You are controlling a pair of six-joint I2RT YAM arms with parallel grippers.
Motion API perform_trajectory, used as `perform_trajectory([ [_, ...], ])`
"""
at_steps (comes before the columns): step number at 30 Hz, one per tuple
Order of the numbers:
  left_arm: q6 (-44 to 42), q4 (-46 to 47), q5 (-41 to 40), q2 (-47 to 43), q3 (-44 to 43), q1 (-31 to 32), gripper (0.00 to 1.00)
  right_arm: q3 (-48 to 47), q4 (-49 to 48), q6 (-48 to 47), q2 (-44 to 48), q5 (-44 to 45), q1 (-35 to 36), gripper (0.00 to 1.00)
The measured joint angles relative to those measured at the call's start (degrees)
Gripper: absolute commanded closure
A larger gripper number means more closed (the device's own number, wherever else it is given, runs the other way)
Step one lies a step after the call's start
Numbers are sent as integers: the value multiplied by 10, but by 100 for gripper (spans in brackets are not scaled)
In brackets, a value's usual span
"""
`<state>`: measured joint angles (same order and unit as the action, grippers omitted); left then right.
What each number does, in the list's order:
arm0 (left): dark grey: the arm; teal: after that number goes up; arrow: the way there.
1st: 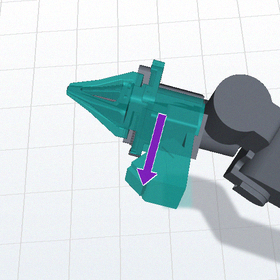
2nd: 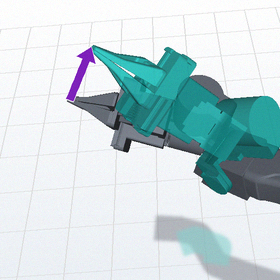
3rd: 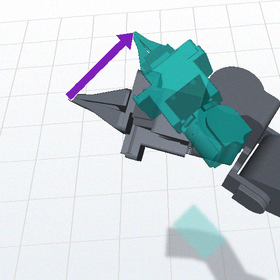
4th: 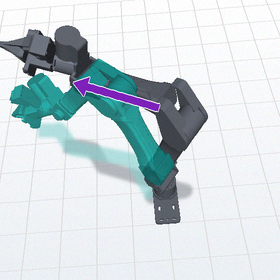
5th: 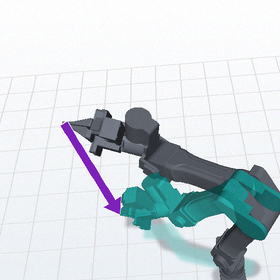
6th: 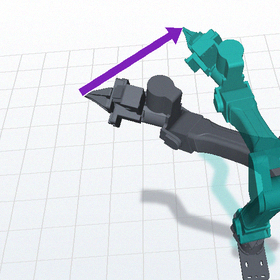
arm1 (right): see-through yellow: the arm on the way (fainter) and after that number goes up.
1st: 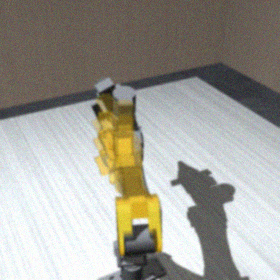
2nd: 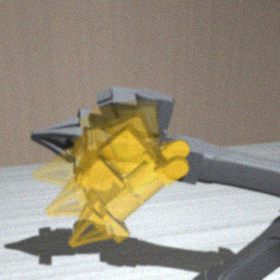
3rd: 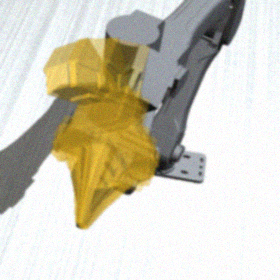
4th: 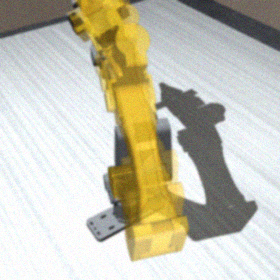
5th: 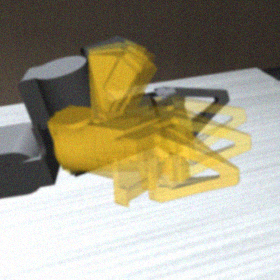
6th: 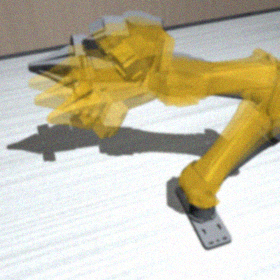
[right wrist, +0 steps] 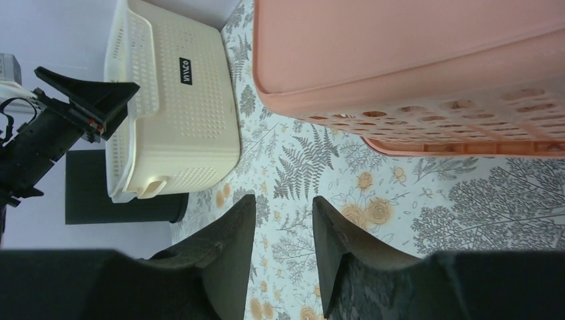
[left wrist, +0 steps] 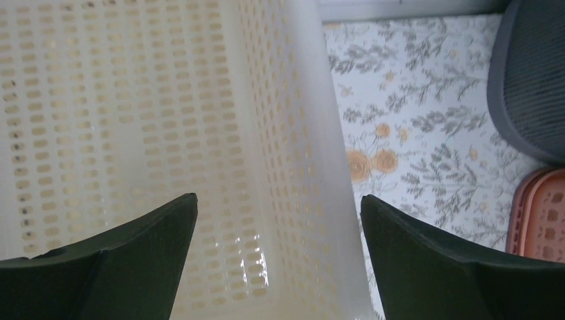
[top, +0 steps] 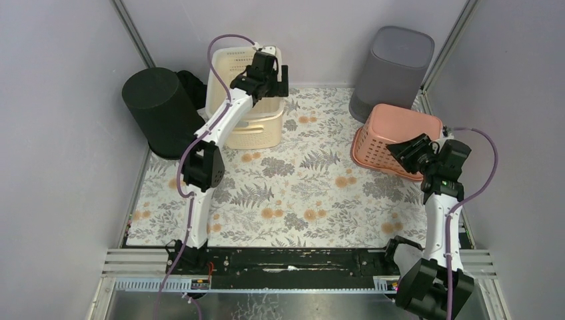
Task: Turn the large container upside down
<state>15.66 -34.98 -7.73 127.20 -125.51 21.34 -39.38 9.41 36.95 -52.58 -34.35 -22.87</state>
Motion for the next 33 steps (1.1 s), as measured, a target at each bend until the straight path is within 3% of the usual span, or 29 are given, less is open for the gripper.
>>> perform_trajectory([
  [5, 0, 40, -20, 12, -20, 0, 5, 0, -19, 15, -15, -21, 6, 57],
  [13, 0, 78, -33, 59, -48, 5, 25, 0, -39, 24, -26, -31, 24, 57],
  [19, 2, 91, -50, 76, -49, 12, 52, 0, -49, 28, -35, -32, 42, 58],
  [24, 2, 98, -67, 76, -49, 19, 65, 0, -55, 30, -35, -31, 60, 58],
  [28, -1, 97, -90, 73, -49, 22, 99, 0, -56, 31, -35, -28, 73, 58],
  [33, -21, 92, -110, 64, -52, 21, 100, 2, -60, 35, -35, -28, 78, 58],
])
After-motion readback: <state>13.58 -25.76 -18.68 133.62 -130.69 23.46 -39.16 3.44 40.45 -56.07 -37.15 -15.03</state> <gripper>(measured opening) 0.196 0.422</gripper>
